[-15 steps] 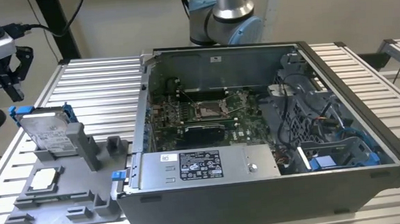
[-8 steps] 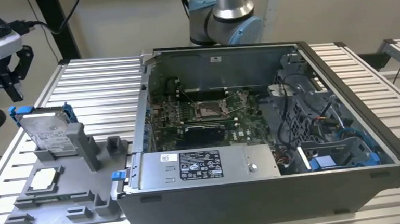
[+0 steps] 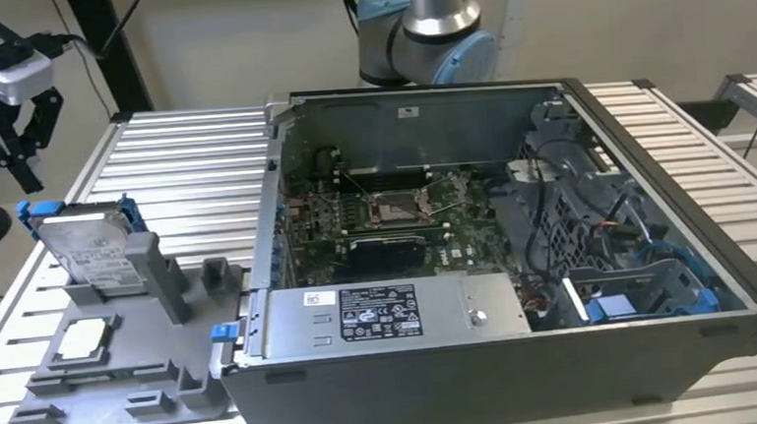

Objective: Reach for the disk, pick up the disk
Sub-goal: 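Pick up the disk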

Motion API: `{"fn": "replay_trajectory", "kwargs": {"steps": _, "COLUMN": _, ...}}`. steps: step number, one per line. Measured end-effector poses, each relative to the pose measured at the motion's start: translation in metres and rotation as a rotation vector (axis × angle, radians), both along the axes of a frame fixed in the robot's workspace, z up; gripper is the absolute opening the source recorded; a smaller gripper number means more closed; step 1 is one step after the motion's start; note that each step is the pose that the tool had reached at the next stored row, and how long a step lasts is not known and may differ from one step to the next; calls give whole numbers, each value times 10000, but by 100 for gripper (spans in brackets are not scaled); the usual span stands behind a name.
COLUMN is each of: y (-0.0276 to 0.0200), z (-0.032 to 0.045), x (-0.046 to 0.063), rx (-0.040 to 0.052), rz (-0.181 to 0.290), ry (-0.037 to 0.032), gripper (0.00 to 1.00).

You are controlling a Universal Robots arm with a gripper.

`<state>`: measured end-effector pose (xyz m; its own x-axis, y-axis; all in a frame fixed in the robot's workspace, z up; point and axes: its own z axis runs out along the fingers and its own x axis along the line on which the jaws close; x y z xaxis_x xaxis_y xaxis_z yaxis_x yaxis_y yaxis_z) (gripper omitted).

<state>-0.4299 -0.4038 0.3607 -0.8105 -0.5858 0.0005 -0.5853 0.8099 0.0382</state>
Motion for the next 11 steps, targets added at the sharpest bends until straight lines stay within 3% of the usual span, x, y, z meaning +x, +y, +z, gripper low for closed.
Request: {"fn": "replay_trajectory", "kwargs": {"steps": 11, "y": 0, "z": 0, "x": 0, "rx": 0, "rz": 1999, "ry": 0, "gripper": 0}}
